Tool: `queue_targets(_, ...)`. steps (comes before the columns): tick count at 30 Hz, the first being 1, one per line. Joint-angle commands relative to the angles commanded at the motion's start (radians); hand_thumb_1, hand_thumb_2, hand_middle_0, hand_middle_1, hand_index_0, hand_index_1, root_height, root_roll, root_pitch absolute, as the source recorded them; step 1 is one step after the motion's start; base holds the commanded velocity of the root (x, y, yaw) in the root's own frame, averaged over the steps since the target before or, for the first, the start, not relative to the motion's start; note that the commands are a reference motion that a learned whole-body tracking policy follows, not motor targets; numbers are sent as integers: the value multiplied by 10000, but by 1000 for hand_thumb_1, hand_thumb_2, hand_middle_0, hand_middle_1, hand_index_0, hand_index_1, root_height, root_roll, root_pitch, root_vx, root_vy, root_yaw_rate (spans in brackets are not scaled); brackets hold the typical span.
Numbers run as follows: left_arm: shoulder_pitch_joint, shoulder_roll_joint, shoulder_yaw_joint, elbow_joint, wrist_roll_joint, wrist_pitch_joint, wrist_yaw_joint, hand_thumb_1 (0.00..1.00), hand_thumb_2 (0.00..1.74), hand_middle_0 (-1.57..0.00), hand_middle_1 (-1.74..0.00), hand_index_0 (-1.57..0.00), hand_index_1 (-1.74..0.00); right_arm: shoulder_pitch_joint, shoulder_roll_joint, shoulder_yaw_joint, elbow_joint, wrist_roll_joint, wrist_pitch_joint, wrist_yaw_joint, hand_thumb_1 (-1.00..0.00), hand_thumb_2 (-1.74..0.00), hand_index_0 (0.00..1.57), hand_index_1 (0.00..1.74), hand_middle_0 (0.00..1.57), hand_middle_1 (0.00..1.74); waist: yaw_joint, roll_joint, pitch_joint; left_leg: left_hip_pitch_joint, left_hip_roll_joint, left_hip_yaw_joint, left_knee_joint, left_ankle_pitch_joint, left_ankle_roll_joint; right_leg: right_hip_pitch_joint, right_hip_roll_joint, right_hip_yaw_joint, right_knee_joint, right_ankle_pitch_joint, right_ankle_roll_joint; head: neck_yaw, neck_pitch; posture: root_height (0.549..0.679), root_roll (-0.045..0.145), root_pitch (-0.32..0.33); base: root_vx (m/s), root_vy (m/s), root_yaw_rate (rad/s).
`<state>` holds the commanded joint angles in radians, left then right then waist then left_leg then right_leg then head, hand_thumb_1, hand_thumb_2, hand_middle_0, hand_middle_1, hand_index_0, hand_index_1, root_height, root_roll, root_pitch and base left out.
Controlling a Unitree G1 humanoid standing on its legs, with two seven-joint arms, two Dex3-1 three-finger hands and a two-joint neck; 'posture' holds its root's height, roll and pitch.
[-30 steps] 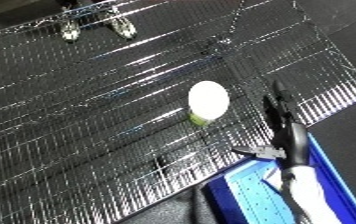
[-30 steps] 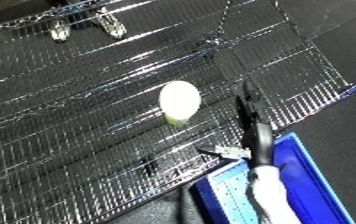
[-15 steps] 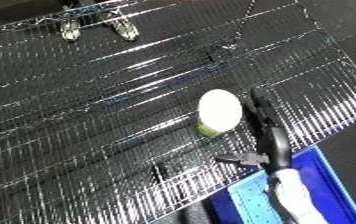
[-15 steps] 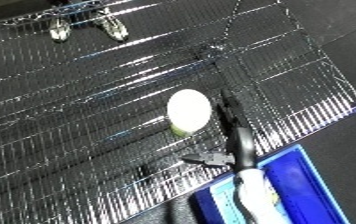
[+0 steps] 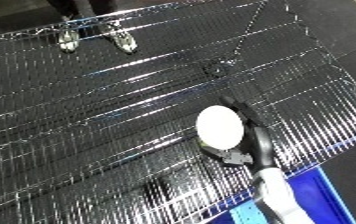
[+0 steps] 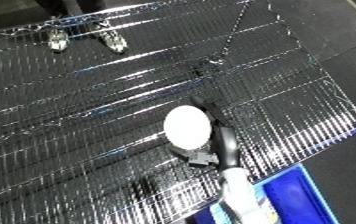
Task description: Pick up the object and place it into the box
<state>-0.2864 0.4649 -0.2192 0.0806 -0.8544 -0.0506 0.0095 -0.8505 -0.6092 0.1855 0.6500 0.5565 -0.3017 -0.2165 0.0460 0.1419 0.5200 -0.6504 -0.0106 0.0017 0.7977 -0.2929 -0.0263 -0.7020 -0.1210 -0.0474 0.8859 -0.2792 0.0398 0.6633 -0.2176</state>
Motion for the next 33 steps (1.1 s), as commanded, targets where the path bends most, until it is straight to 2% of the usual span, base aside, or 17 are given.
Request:
queue_targets(9, -90, -5, 77, 72, 41, -5, -84, 1000, 1740, -1570, -1740, -1570, -1740, -23, 68, -11, -21, -36, -43, -138, -550, -957, 864, 957, 864, 957, -22, -115, 0, 217, -13, -29, -351, 94, 21, 190, 62, -40, -297, 111, 23, -4, 90, 625, 67, 138, -44, 9, -17)
queue_targets(16, 120, -6, 324, 132, 195, -173, -224, 1000, 1740, -1570, -1740, -1570, -1740, 745, -23, -387, -1376, -453, -43, -463, -550, -957, 864, 957, 864, 957, -270, -294, 0, 795, 31, 37, -904, 220, -26, 680, 148, 13, -865, 286, 100, -213, -25, 633, 63, 125, -57, 27, -91)
queue_targets(25, 561, -202, 711, 219, 460, -443, -506, 1000, 1740, -1570, -1740, -1570, -1740, 2443, 3, -1450, -4006, -1379, 149, -1054, -550, -957, 864, 957, 864, 957, -926, -476, 0, 1706, 221, 336, -1502, 255, -103, 1405, 230, 239, -1687, 527, 233, -187, -164, 642, 64, 99, -78, 55, -183)
queue_targets(29, 626, -346, 793, 218, 553, -504, -603, 1000, 1740, -1570, -1740, -1570, -1740, 3038, 80, -1847, -4782, -1542, 133, -1324, -550, -957, 864, 957, 864, 957, -1219, -488, 0, 2120, 320, 527, -1772, 284, -144, 1702, 212, 380, -2045, 636, 286, 109, -199, 646, 66, 89, -85, 61, -180)
queue_targets(33, 679, -512, 856, 301, 646, -583, -685, 1000, 1740, -1570, -1740, -1570, -1740, 3616, 162, -2198, -5345, -1683, 201, -1684, -550, -957, 864, 957, 864, 957, -1573, -457, 0, 2643, 433, 744, -2012, 270, -201, 2084, 164, 532, -2347, 676, 324, 504, -321, 650, 69, 73, -72, 86, -215)
